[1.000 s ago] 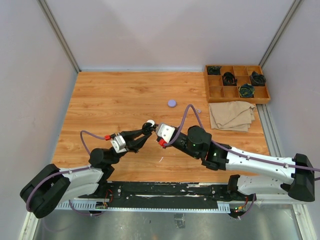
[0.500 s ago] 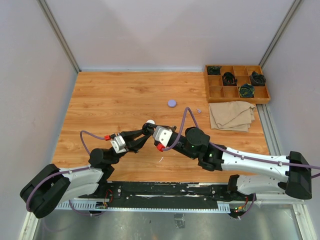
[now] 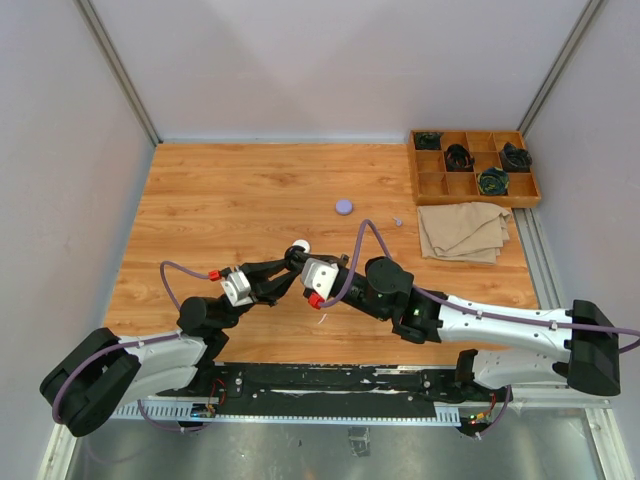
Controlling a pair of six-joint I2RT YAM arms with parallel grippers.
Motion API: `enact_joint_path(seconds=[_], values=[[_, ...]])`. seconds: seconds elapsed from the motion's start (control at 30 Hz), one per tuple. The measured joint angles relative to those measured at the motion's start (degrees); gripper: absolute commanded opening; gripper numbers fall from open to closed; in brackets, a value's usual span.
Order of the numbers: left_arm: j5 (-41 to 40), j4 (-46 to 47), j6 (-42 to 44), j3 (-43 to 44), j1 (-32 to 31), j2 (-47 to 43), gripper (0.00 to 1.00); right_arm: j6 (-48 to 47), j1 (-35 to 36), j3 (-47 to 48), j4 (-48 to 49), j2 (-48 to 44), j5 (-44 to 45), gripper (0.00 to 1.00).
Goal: Insert the wireless bluetooth earbuds into the charging case
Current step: Place the earbud in the charging case.
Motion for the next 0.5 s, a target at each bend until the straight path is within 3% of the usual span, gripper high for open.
enact_joint_path(seconds=[0.5], values=[[0.00, 0.00, -0.66, 0.00, 0.00, -0.02, 0.00, -1.55, 0.37, -0.42, -0.02, 0.13, 1.29, 0.14]])
